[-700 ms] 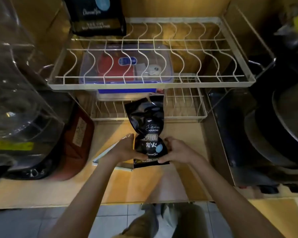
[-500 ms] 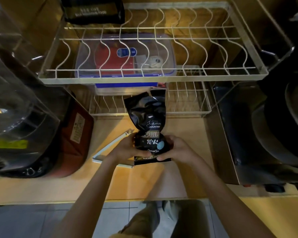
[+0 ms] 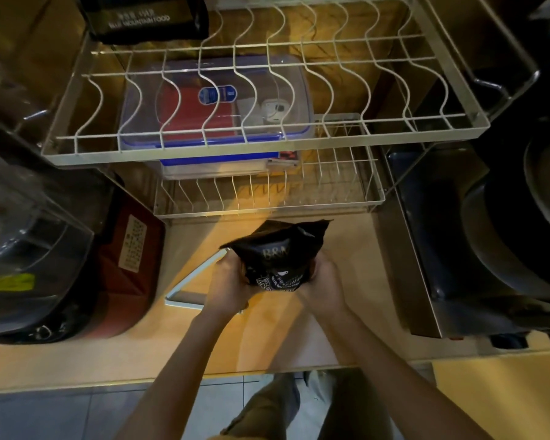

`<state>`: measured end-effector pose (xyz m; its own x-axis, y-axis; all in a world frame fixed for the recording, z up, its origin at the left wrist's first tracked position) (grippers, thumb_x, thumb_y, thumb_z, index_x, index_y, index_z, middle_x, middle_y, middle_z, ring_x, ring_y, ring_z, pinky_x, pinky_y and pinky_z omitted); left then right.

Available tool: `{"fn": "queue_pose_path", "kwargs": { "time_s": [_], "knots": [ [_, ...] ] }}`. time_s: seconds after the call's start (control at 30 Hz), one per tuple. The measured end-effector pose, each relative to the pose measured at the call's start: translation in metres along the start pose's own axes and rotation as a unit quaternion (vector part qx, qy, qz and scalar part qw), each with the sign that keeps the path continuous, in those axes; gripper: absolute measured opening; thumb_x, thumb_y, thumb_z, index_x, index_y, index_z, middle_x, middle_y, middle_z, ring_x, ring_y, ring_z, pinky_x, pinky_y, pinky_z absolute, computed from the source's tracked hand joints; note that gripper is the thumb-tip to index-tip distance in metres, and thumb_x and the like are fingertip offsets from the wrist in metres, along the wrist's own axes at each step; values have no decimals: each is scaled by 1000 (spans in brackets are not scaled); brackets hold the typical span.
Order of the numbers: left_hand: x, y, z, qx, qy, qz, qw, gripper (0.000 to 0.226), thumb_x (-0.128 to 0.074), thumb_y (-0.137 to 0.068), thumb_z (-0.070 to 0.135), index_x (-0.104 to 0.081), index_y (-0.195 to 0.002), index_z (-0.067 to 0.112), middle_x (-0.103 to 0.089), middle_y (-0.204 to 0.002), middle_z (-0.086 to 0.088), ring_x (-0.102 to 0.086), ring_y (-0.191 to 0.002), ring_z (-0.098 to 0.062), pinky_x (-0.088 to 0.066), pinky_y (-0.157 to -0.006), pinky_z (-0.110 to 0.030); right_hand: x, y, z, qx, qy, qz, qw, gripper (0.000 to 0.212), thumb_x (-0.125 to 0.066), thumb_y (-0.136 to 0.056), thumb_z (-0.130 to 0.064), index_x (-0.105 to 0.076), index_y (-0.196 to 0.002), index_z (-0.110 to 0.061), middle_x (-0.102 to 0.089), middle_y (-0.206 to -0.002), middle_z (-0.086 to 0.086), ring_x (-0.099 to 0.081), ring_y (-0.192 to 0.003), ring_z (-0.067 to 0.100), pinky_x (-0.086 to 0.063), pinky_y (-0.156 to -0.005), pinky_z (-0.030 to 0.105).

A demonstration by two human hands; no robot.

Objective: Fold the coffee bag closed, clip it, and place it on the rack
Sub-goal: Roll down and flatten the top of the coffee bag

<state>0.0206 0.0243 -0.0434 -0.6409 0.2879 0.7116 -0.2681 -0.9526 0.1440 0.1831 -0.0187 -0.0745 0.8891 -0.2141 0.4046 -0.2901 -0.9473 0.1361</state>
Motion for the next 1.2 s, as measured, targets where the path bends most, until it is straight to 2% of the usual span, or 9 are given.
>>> {"fn": "queue_pose_path", "kwargs": {
  "time_s": [0.1,0.23,0.37,0.57,0.67,0.77,0.93,1.03,1.2],
  "knots": [
    [5,2,10,-30,41,-53,997,88,-86,-49,20,-42,-124,13,-53,-122,-6,-50,-115,-26,-34,-83,-17,0,5,5,1,47,4,999,48,-74,-65,-5,-59,-109,-15,-57,-96,-2,-54,-104,24,-51,-83,38],
    [47,11,36,-15,205,-162,965,126,-84,-34,50,-11,-137,39,-29,-142,10,-28,-132,-4,-29,-104,-21,-2,7,4,35,118,-22,992,42,-71,-69,-17,-58,-109,-10,-63,-102,7,-51,-103,23,-47,-76,31],
    [92,21,91,-78,144,-113,980,101,-73,-43,62,-29,-131,41,-36,-136,22,-30,-128,7,-27,-98,-2,-2,0,7,31,130,-61,989,53,-73,-68,-20,-54,-117,-14,-63,-110,5,-49,-105,21,-44,-78,28],
    [77,13,163,-206,-108,-25,972,70,-69,-69,41,-42,-129,16,-49,-135,-1,-38,-128,-15,-26,-108,-26,10,0,0,49,147,-95,983,54,-52,-66,14,-53,-118,-2,-59,-109,20,-49,-108,31,-36,-85,18],
    [72,-3,168,-170,-150,28,974,73,-70,-73,27,-30,-134,18,-45,-134,-9,-51,-112,-27,-45,-91,-43,12,0,2,59,137,-76,986,65,-49,-68,15,-47,-129,-9,-57,-112,18,-50,-109,28,-31,-90,7],
    [67,-15,163,-187,-227,23,956,48,-64,-79,23,-47,-123,16,-54,-124,-11,-52,-109,-30,-45,-87,-44,13,3,-5,51,102,-60,992,63,-45,-69,17,-49,-127,-8,-59,-109,14,-52,-108,28,-37,-94,21],
    [70,-14,165,-228,-225,65,945,17,-61,-81,24,-68,-94,17,-69,-95,-6,-51,-92,-27,-36,-62,-31,14,-6,-6,3,92,-35,995,45,-46,-74,14,-61,-111,-5,-61,-98,7,-55,-104,27,-34,-86,12],
    [72,-13,162,-244,-221,61,942,17,-59,-81,28,-71,-85,17,-71,-82,-3,-50,-87,-27,-36,-68,-34,11,-15,1,-35,94,-40,994,37,-50,-73,12,-66,-102,-4,-50,-79,-11,-58,-99,26,-41,-82,18],
    [73,-4,146,-215,-36,-10,976,17,-56,-80,25,-69,-86,16,-67,-80,1,-60,-80,-17,-53,-71,-41,8,-20,11,-63,90,-16,994,26,-58,-68,5,-70,-87,-8,-61,-85,0,-58,-89,21,-46,-76,24]
  ]
}}
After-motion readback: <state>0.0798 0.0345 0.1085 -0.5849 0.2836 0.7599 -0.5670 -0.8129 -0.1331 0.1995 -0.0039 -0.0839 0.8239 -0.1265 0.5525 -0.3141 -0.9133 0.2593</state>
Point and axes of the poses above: each hand's wrist, its own y-axis away from the middle knuckle, its own x-axis out of the back of the hand, z = x × y, the point moved 5 cm from there along -y, towards the middle knuckle
